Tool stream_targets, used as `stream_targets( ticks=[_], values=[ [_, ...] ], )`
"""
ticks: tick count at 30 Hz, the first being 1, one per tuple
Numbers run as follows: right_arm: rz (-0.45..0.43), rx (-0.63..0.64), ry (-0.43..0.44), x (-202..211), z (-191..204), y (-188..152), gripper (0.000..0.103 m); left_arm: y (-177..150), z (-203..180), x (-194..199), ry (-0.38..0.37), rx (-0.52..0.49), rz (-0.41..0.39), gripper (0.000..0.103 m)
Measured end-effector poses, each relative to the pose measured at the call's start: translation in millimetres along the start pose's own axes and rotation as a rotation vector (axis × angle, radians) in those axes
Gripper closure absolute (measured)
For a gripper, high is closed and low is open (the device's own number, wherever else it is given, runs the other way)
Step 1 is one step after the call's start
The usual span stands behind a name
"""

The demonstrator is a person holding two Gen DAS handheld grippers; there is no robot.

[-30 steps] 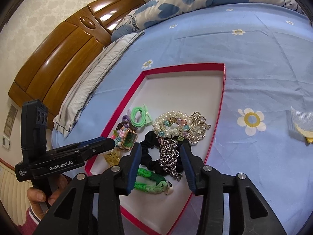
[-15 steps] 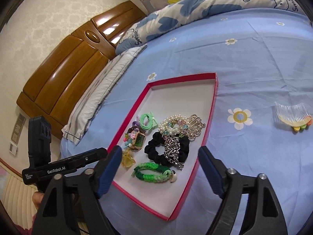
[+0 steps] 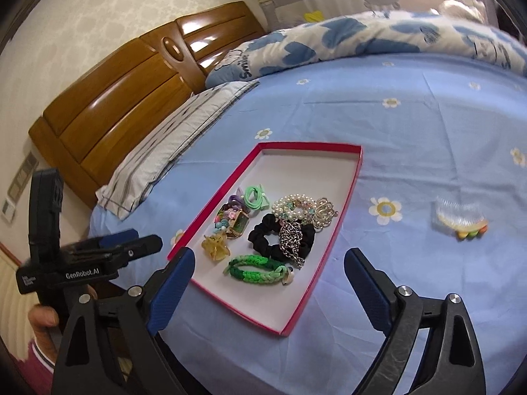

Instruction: Organize jewelry

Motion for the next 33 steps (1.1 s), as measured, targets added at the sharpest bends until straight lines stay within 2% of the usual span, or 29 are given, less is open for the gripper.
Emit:
stream_targets(
  ticks=[2,4,7,18,26,33],
  values=[
    [-0.013,0.032,0.000,8,7,3,0.007,2,1,8,0.021,-0.003,-0.029,0.005],
    [-0.037,0.070,-0.015,16,13,3,0.002,2,3,11,0.051,-0.006,-0.058,0.002],
    [-0.047,0.086,-0.027,17,15,-4,0.001,-5,8,6,0.096,-0.015,-0.068,0.002],
    [0.034,0.036,-0.031,-14,4,-48,0.000,-42,8,-18,0.146,-0.043,-0.030,0.002],
    [-0.011,0.064,-0.062,-8,5,-52,0.000,-45,3,-6,0.175,-0.049,-0.100,0.002],
    [-0.020,0.083,-0.078,-11,8,-60,0.000,-51,-2,-3,0.189,-0.065,-0.114,0.002]
  ],
)
Point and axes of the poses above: each gripper's, at about its wrist camera, not at the fingertips, and x roughly against the way its jaws point, z to its left, y to its top, the point moved 6 cm from there along -x, roughly the way its jaws point, and after that the axes turned 7 degrees about y, right-handed, at the moved point
